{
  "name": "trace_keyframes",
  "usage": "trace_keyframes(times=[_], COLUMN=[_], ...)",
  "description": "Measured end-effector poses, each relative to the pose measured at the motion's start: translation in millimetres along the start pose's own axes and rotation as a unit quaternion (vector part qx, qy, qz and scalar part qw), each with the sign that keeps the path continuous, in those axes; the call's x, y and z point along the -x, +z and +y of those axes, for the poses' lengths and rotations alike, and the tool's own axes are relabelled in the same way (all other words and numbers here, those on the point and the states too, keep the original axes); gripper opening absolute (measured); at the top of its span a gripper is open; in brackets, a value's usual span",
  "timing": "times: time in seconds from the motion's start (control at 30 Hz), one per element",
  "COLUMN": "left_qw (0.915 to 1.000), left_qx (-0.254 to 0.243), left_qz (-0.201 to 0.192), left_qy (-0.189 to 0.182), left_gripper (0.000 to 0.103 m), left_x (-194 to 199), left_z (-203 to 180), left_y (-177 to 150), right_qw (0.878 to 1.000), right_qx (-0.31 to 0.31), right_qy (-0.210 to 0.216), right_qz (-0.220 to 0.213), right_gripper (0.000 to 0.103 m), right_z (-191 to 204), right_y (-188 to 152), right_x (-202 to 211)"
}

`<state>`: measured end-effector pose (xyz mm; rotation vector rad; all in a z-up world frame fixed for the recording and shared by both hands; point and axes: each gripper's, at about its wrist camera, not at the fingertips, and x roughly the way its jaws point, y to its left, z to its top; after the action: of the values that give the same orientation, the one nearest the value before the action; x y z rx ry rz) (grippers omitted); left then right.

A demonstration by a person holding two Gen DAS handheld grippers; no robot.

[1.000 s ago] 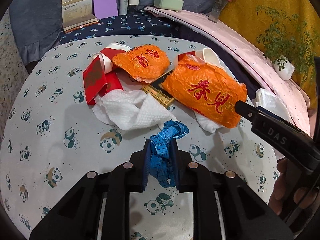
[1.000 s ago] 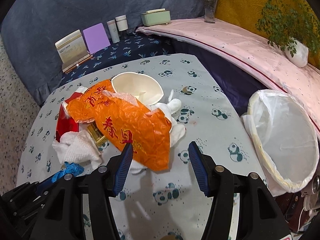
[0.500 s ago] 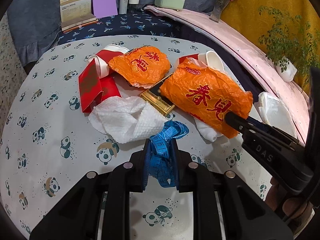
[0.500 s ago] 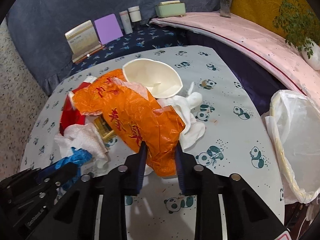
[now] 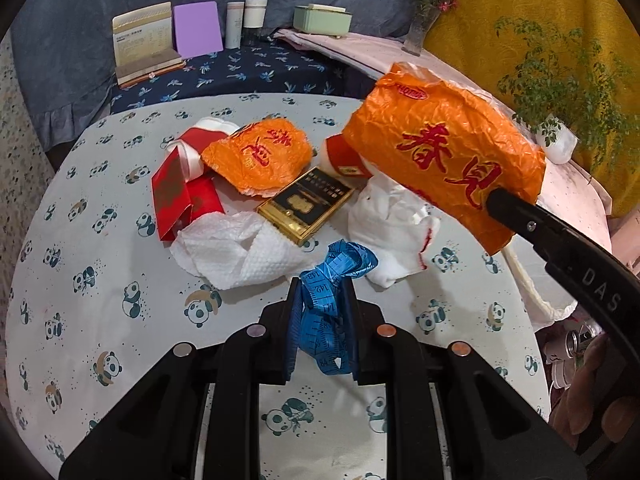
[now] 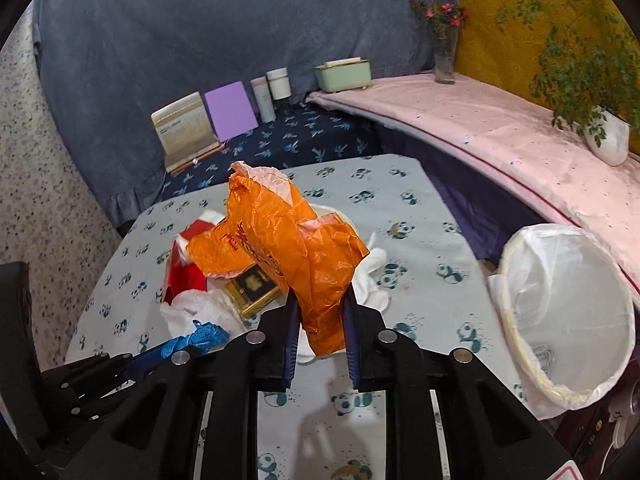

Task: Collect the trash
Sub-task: 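Carry the tape measure and orange bag over the bin and open both tools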

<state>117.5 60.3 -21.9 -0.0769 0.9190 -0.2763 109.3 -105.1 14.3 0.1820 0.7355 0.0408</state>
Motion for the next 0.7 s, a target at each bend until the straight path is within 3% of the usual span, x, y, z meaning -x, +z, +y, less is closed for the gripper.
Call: trace_keyframes(times=[0.33, 0.7], left_qw=[0.9989, 0.9926], left_qx=[-0.038, -0.094], left_qz=[-0.011, -0.006], left_qy=[-0.027, -0.077], left_gripper=[0.019, 0.019], left_x=[9.4, -0.4], left_z=[-49.2, -126.9], left_y=[5.9, 10.2], right_qw=[0.997, 0.985], right_qx=[-0.049, -0.110], right_qy=[-0.055, -0.133], right_qz=[-0.021, -0.018], right_gripper=[0.019, 0.019], right_z=[-56.7, -132.9], right_y=[-2.7, -21.9], right_x=[31.2, 51.0])
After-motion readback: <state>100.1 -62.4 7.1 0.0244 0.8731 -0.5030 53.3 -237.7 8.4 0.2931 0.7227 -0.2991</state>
